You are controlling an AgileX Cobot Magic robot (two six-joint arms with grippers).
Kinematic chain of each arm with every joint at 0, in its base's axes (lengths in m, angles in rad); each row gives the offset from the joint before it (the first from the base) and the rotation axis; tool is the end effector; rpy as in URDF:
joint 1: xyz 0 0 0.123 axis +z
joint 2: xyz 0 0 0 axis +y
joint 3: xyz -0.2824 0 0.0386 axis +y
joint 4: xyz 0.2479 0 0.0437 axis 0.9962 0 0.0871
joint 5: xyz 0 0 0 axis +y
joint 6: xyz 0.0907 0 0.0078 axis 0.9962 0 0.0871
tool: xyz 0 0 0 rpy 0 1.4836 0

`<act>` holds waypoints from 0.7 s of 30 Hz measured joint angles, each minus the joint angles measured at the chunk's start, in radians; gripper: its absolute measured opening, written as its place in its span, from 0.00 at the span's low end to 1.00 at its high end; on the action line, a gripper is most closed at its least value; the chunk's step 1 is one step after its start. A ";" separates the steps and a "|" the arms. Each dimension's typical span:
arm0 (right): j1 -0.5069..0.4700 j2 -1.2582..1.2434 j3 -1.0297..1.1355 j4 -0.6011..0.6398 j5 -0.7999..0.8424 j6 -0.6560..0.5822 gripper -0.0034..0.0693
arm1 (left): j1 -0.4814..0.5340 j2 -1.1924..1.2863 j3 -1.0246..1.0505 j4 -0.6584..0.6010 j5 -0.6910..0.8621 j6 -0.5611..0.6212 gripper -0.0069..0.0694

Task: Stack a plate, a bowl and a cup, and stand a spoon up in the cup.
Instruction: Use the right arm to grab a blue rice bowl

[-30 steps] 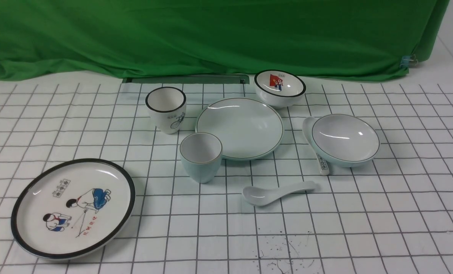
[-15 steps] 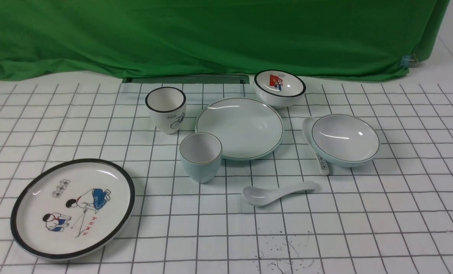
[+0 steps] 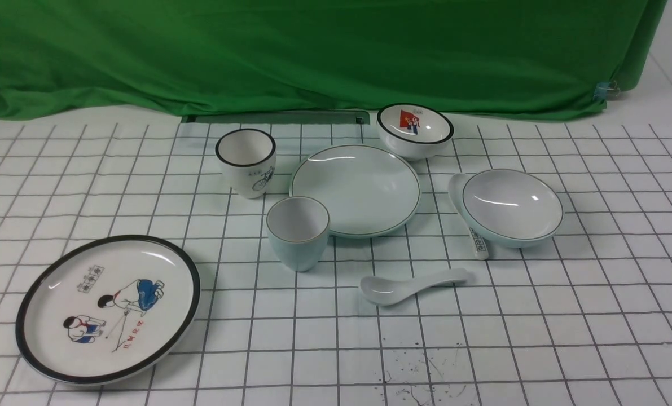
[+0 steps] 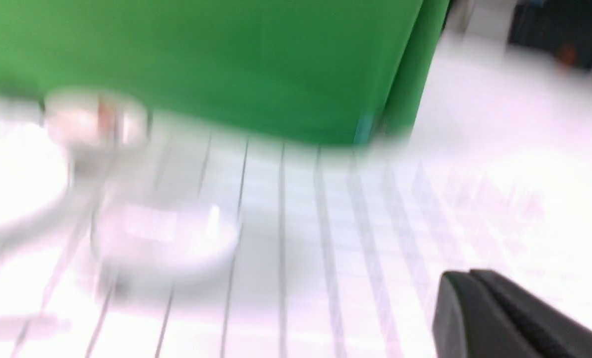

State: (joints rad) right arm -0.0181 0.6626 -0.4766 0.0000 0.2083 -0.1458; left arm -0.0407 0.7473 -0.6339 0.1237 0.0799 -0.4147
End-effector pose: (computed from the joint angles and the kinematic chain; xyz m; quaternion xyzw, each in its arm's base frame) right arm 0.1395 -0.0025 0.2966 -0.0515 0.8053 -0.0483 0.5887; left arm 0.1608 -0.0056 0.3489 -0.0962 0.7372 -0.1069 0.6602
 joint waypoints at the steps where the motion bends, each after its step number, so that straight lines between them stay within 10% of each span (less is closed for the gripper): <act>1: 0.013 0.054 -0.011 0.025 0.073 -0.005 0.07 | -0.017 0.042 -0.020 -0.015 0.082 0.021 0.05; 13: 0.355 0.478 -0.097 0.108 0.348 -0.095 0.07 | -0.122 0.502 -0.292 -0.590 0.568 0.609 0.05; 21: 0.483 0.609 -0.171 0.114 0.424 -0.110 0.07 | -0.249 0.735 -0.585 -0.467 0.700 0.612 0.05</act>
State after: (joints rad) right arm 0.4644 1.2718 -0.6480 0.1139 0.6324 -0.2562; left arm -0.2898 1.4826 -1.2188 -0.3436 0.7794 0.1971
